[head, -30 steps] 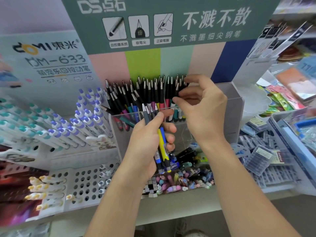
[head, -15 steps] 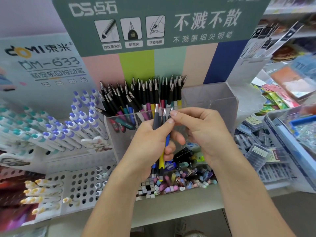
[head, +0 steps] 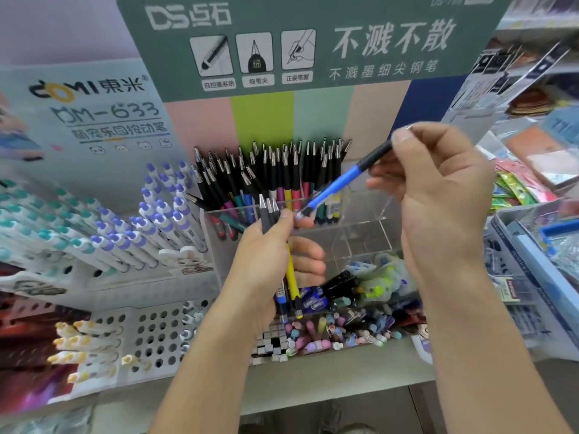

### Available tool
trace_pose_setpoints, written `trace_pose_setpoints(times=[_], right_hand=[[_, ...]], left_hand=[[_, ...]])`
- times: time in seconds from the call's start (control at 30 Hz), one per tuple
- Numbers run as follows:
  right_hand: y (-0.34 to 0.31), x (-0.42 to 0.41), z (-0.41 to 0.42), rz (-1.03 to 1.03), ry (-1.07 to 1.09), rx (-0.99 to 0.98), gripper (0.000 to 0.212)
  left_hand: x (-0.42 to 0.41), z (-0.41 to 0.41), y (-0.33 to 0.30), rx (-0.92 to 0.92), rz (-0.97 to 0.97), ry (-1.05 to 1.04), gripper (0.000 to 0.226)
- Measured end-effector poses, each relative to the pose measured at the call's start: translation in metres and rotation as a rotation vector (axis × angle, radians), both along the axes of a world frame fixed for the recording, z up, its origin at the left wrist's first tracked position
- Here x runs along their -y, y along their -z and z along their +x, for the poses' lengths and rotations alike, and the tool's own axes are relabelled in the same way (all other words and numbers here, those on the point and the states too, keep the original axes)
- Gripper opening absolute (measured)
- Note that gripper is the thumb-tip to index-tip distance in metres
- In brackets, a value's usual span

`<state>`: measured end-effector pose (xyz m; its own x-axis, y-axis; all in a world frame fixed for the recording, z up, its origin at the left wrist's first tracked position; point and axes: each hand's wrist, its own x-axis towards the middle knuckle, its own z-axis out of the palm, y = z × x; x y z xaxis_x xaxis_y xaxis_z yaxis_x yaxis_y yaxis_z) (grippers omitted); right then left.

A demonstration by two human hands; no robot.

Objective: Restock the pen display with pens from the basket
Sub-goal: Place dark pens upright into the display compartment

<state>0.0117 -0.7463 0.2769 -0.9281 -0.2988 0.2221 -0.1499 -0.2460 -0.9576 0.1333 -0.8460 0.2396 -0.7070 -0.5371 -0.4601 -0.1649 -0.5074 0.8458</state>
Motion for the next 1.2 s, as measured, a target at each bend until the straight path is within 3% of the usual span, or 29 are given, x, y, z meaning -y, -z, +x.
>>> trace_pose_setpoints(times=[0.17, 0.33, 0.77, 0.87, 0.97, 1.1, 1.2], right_hand=[[-0.002, 0.021, -0.009, 0.215, 0.088, -0.461, 0.004], [0.011, 0.039, -0.015, 0.477, 0.039, -0.648, 0.008], [0.016, 0.045, -0.025, 0.581, -0.063, -0.543, 0.013], [0.014, 0.036, -0.016, 0.512, 0.040, -0.574, 0.014], [0.012, 0.017, 0.004, 0.453, 0.111, -0.433, 0.006], [0.021, 0.003, 0.025, 0.484, -0.335, 0.104, 0.017], [0.025, 0.000, 0.022, 0.358, -0.435, 0.370, 0.022]], left_hand=[[-0.001, 0.001, -0.001, -0.010, 0.080, -0.096, 0.030], [0.000, 0.004, -0.005, -0.061, 0.188, -0.138, 0.021], [-0.002, 0.001, -0.005, -0.107, 0.156, -0.068, 0.018], [-0.002, -0.001, -0.005, -0.125, 0.099, -0.034, 0.019], [-0.002, -0.002, -0.005, -0.166, 0.079, 0.026, 0.022], [-0.005, -0.002, -0.006, -0.155, -0.010, 0.211, 0.023], [-0.009, -0.004, -0.006, -0.147, -0.044, 0.294, 0.024]])
